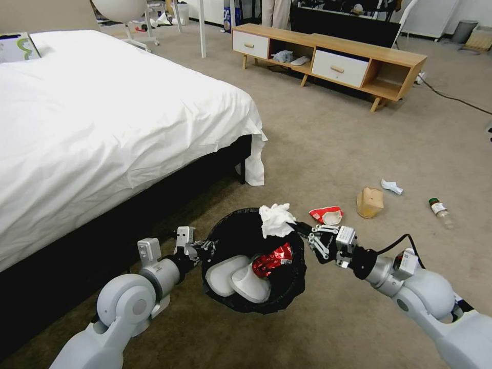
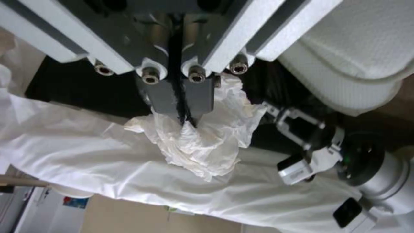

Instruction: Pick up the trash bin, then pick up the garbage from the floor and place it into the trash bin.

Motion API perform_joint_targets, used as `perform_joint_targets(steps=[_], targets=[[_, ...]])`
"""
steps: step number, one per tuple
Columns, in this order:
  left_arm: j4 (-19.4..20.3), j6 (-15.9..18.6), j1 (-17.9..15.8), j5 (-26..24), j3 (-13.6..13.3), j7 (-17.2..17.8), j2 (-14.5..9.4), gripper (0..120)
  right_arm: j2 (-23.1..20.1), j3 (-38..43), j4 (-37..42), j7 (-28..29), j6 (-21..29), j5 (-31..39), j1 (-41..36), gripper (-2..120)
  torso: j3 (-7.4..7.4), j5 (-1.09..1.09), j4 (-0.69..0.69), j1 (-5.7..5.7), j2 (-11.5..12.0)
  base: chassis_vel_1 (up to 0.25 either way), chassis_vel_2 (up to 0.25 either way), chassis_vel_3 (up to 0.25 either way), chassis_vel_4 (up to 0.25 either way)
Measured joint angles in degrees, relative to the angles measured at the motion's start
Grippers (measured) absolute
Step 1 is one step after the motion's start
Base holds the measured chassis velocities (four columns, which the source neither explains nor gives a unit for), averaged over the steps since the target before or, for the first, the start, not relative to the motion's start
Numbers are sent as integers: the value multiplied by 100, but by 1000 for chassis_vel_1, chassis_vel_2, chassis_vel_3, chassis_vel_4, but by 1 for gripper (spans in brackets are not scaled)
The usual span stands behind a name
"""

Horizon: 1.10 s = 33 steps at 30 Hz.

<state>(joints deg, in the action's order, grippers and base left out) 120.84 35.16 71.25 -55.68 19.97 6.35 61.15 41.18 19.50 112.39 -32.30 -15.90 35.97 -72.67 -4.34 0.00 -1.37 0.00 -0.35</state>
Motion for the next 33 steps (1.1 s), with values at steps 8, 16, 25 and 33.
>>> perform_joint_targets(steps=[8,16,25,33], targets=[[101,-9,88,-8,71,19,2,3,-32,-167,-14,-13,0,-119,-20,0,0,0,0,0,0,0,0,0,0],[122,-16,122,4,91,20,9,3,-11,-170,-34,-11,12,-199,-36,0,0,0,0,0,0,0,0,0,0],[137,-27,172,7,132,-1,13,3,35,-174,-56,97,47,-281,-18,33,0,0,0,0,0,0,0,0,0],[232,-58,240,-8,206,-3,-8,3,-249,-161,-68,182,95,-263,-34,61,0,0,0,0,0,0,0,0,0]])
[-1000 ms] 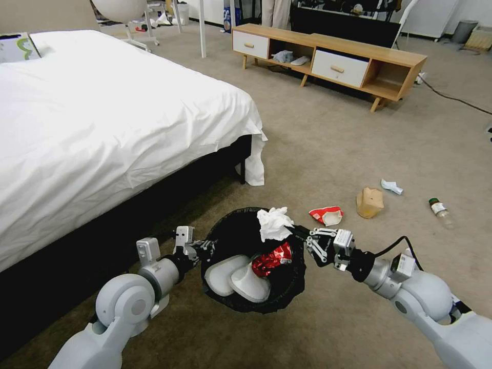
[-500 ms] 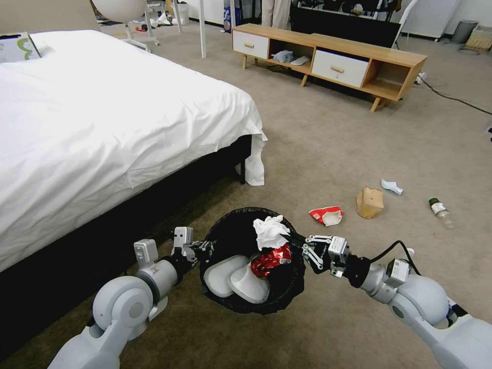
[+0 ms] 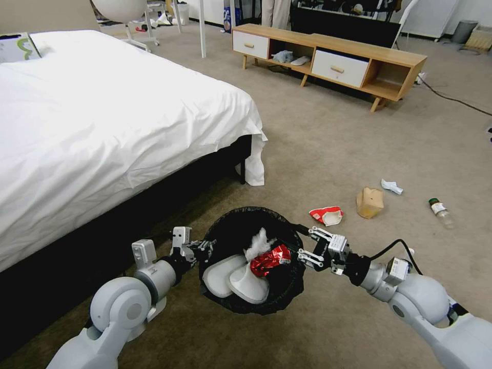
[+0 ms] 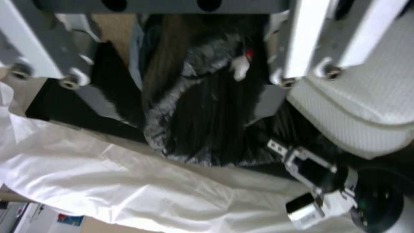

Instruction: Pick up the trash bin, then pick up the garbage from the floor and place it into the trash bin.

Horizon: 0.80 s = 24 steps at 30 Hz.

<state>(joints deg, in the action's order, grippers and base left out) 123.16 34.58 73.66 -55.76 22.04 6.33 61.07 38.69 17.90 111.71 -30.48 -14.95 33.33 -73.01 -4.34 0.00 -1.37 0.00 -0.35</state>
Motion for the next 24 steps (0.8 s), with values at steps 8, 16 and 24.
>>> perform_joint_targets(steps=[8,16,24], targets=[[97,-15,68,-3,55,0,21,3,-171,-5,14,38,12,58,44,90,0,0,0,0,0,0,0,0,0],[135,-23,101,5,83,47,80,3,-95,192,46,83,-7,81,-6,100,0,0,0,0,0,0,0,0,0],[299,-24,142,-64,462,58,160,3,168,882,47,511,-14,181,-58,100,0,1,0,0,0,0,0,0,0]])
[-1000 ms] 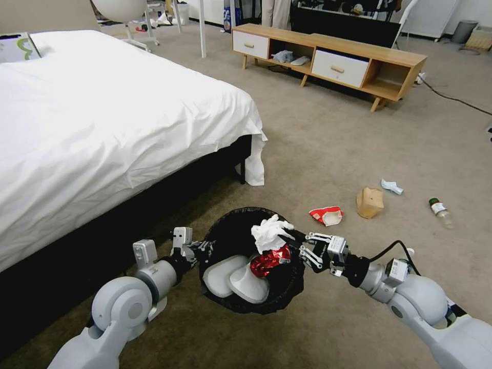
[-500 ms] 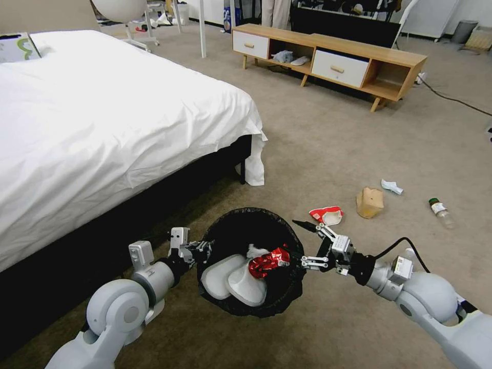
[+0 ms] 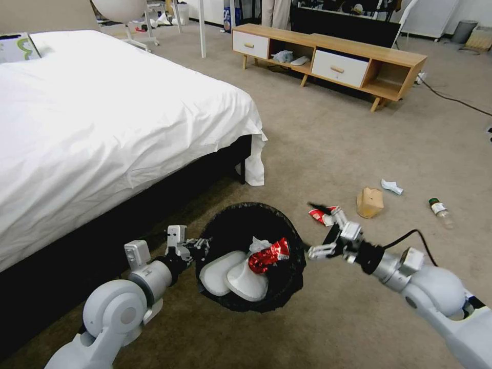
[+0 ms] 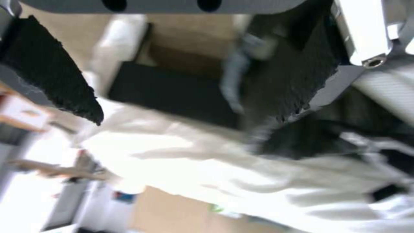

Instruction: Pick up the trash bin, then pick up the garbage from the floor and place it into the trash bin.

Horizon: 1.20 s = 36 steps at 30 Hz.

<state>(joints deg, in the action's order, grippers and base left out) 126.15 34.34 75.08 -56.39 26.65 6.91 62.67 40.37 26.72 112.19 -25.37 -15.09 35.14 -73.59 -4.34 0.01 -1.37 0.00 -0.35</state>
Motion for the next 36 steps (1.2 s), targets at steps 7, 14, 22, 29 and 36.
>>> perform_joint_targets(steps=[7,14,22,29,36], targets=[[132,-71,-26,58,386,-99,93,3,435,676,-164,969,126,-167,-92,100,0,0,0,0,0,0,0,0,0],[227,-209,-62,247,736,-254,199,3,976,1262,-375,1695,202,-508,-162,100,0,-1,0,0,0,0,0,0,0],[292,-419,-37,494,863,-237,220,3,1259,1542,-358,2485,463,-738,-282,100,0,-1,0,0,0,0,0,0,0],[322,-690,-102,1014,1008,139,343,3,1463,2020,-114,3481,939,-858,-631,100,0,0,0,0,0,0,0,0,0],[293,-855,-132,1292,1006,222,390,3,1565,2302,-46,4016,1231,-871,-850,100,0,-1,0,0,0,0,0,0,0]])
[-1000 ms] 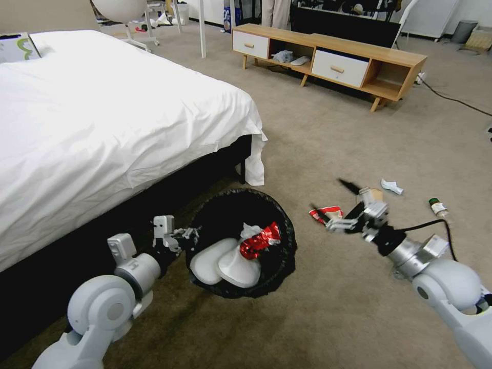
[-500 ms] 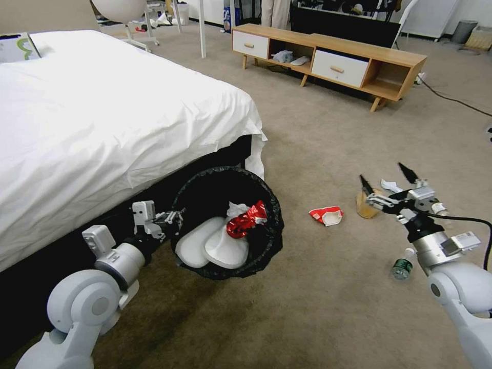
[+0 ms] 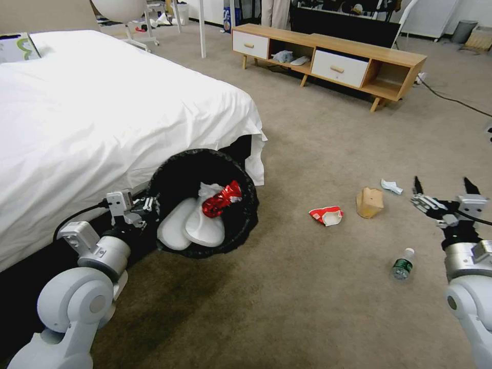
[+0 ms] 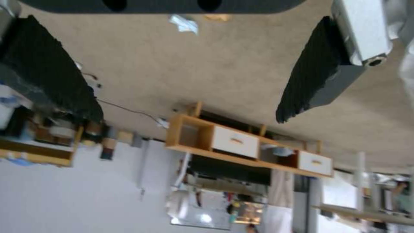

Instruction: Pick up the trash bin, then pick up the garbage from the floor and place it into the trash bin.

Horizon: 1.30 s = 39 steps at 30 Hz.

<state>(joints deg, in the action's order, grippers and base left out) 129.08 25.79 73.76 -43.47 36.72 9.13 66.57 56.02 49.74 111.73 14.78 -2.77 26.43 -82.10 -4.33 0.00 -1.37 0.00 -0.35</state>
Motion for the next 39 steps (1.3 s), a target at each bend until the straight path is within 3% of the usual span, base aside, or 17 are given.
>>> perform_joint_targets(steps=[16,39], targets=[[39,-250,83,147,-69,-149,16,3,334,17,-83,-42,-36,-178,-5,100,0,0,0,0,0,0,0,0,0],[58,-331,143,8,-87,-335,29,3,397,-30,-53,-191,-101,-214,-30,100,-1,0,1,0,0,-11,-13,-14,-14]])
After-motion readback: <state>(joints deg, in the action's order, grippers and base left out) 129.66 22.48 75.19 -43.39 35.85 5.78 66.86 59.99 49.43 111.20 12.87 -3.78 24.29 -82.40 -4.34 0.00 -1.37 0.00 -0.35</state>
